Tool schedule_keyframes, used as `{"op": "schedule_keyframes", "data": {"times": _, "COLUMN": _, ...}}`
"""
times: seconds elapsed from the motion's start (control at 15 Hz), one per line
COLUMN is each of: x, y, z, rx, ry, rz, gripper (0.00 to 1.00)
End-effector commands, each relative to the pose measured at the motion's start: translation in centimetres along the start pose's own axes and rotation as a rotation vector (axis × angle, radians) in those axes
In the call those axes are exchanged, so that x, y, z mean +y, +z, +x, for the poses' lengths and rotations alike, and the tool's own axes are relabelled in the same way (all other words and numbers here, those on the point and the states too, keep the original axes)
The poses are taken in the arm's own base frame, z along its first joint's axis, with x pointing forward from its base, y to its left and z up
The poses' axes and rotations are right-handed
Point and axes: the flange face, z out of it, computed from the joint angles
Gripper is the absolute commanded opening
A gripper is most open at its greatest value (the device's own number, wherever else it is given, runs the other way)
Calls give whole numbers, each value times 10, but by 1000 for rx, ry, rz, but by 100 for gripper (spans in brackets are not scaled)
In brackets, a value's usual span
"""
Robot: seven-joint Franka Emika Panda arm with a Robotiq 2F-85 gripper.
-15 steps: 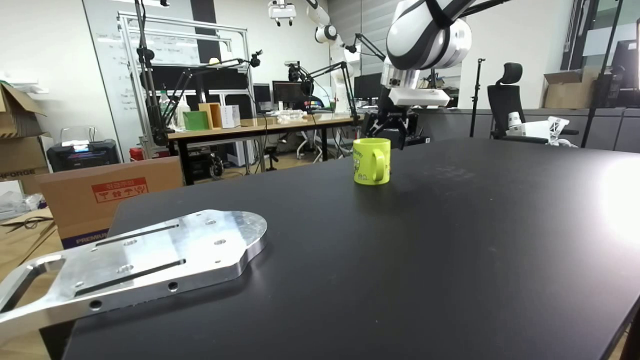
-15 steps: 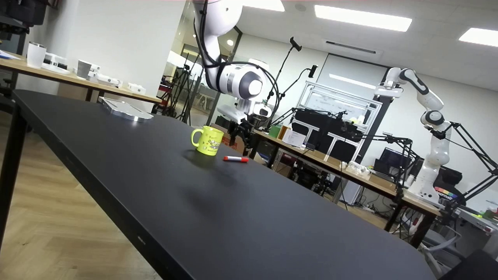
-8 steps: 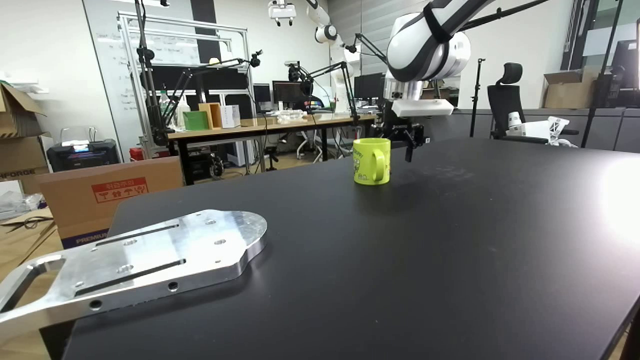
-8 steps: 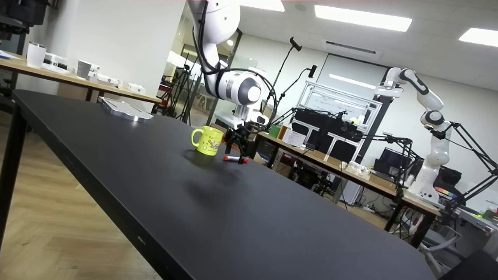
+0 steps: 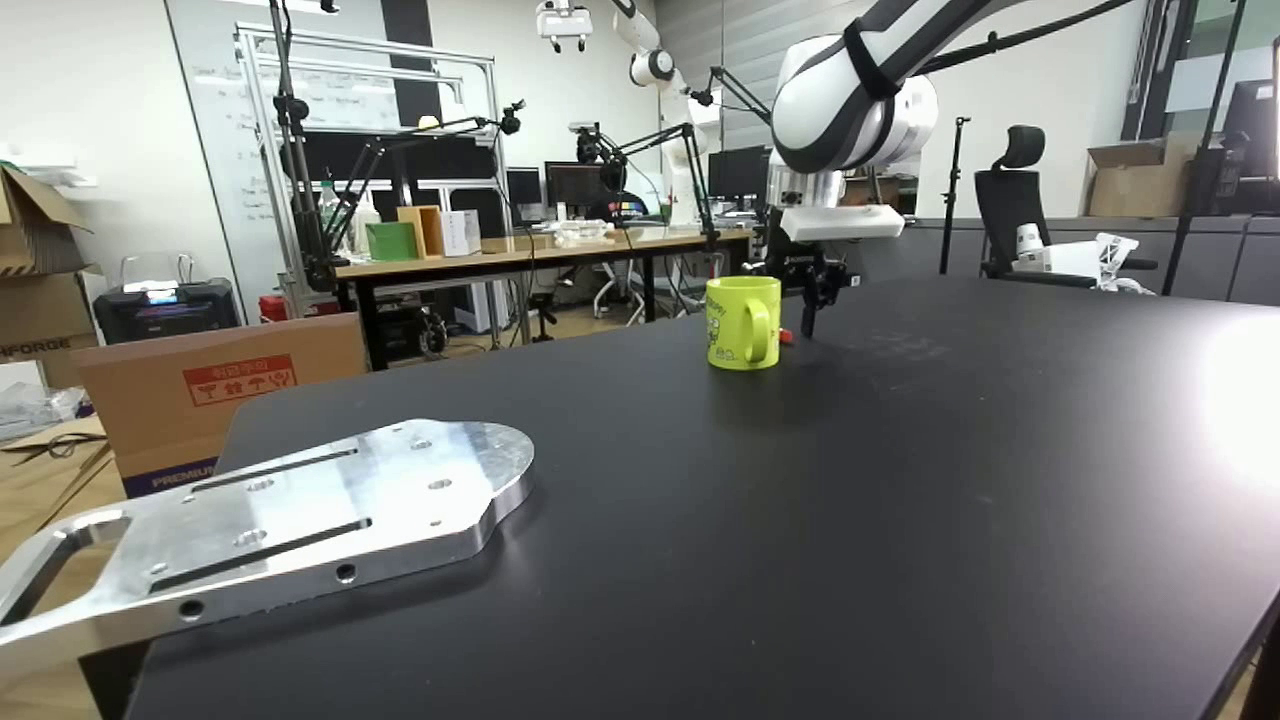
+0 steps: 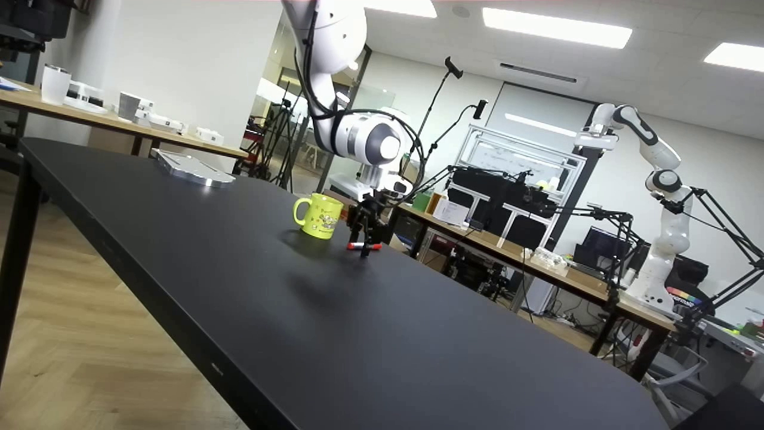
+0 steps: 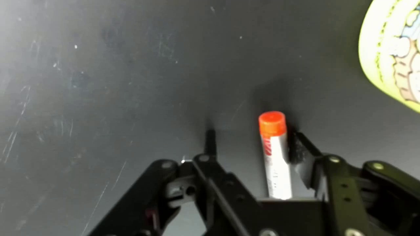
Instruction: Place the red marker inside the yellow mug
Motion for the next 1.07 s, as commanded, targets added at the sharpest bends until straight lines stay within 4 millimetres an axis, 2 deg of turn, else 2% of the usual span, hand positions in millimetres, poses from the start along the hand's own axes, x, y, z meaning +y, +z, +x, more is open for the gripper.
{"op": "schedule_keyframes", "data": {"times": 0.0, "x": 0, "y": -8, "z": 6, "rx": -21, "ry": 154, "rz": -63, "gripper": 31}}
{"op": "schedule_keyframes", "data": {"times": 0.27, "x": 10, "y": -20, "z": -1, "rx": -149, "ry": 232, "rz": -161, "gripper": 3}}
{"op": "schedule_keyframes", "data": {"times": 0.53, "x": 17, "y": -48, "z": 10, "rx": -165, "ry": 265, "rz": -161, "gripper": 0}}
{"op": "schedule_keyframes", "data": {"times": 0.6, "x": 17, "y": -54, "z": 15, "rx": -132, "ry": 262, "rz": -157, "gripper": 15}}
{"op": "schedule_keyframes", "data": {"times": 0.67, "x": 19, "y": -59, "z": 20, "rx": -113, "ry": 236, "rz": -163, "gripper": 26}}
{"op": "schedule_keyframes", "data": {"times": 0.87, "x": 38, "y": -66, "z": 32, "rx": -80, "ry": 110, "rz": -160, "gripper": 45}}
{"op": "schedule_keyframes", "data": {"times": 1.0, "x": 56, "y": -61, "z": 38, "rx": -89, "ry": 30, "rz": -136, "gripper": 59}}
